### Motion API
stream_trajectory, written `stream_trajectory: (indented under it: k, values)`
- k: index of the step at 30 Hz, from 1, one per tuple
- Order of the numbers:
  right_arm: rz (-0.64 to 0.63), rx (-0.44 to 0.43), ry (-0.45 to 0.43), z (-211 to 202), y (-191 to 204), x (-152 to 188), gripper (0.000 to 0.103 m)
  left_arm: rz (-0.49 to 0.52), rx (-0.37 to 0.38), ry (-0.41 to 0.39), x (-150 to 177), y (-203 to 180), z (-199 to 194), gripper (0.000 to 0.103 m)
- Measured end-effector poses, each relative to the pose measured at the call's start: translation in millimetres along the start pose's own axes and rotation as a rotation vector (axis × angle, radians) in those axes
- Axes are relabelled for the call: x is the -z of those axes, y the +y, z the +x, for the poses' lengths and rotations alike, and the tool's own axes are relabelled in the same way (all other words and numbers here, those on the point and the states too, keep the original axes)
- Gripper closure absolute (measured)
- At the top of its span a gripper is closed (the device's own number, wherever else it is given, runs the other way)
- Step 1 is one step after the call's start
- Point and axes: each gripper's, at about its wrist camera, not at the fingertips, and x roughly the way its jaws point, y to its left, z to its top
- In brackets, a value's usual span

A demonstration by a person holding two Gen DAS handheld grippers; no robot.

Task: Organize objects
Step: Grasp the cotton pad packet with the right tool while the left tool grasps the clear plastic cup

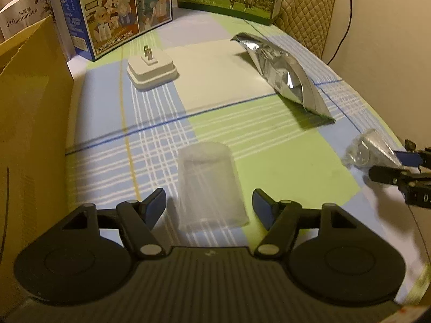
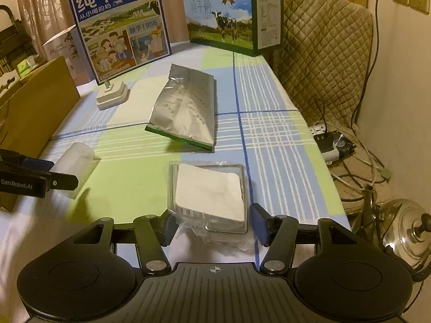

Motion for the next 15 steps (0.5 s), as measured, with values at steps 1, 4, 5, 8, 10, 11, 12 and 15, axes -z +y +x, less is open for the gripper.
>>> stream_trajectory:
  k: [1,4,5,8,10,11,12,15]
  values:
    - [-0.009,0.003,0.001,0.6,0.3,-0.5,0.047,0.005,-0.001,-0.002,-2.0,-0.6,1.8,0.037]
    - [-0.041,0.001,0.008,2.8,1.9,-0.6,0.046,0.010,0.005,-0.008,-5.5,-1.1,5.6,0.037]
    - [-0.054,0.000,0.011,3.8,2.1,-1.3,0.046,0.015,0.004,-0.007,-6.3,-1.6,7.5,0.037]
    - [-0.082,0.001,0.015,6.9,2.3,-2.1,0.046,0.041,-0.002,-0.006,-7.9,-4.2,11.0,0.038]
    - [-0.090,-0.001,0.026,10.7,2.6,-3.2,0.046,0.049,-0.004,-0.003,-8.8,-5.3,12.8,0.042]
    - [-0.096,-0.002,0.032,12.7,3.4,-3.6,0.046,0.054,-0.004,0.001,-9.3,-5.5,13.5,0.047]
    - [-0.100,0.002,0.034,13.8,4.2,-3.8,0.046,0.057,-0.007,0.004,-9.8,-5.6,13.9,0.050]
    - [-0.080,0.013,0.023,13.0,4.6,-3.4,0.050,0.054,-0.009,0.009,-9.8,-4.9,13.7,0.055]
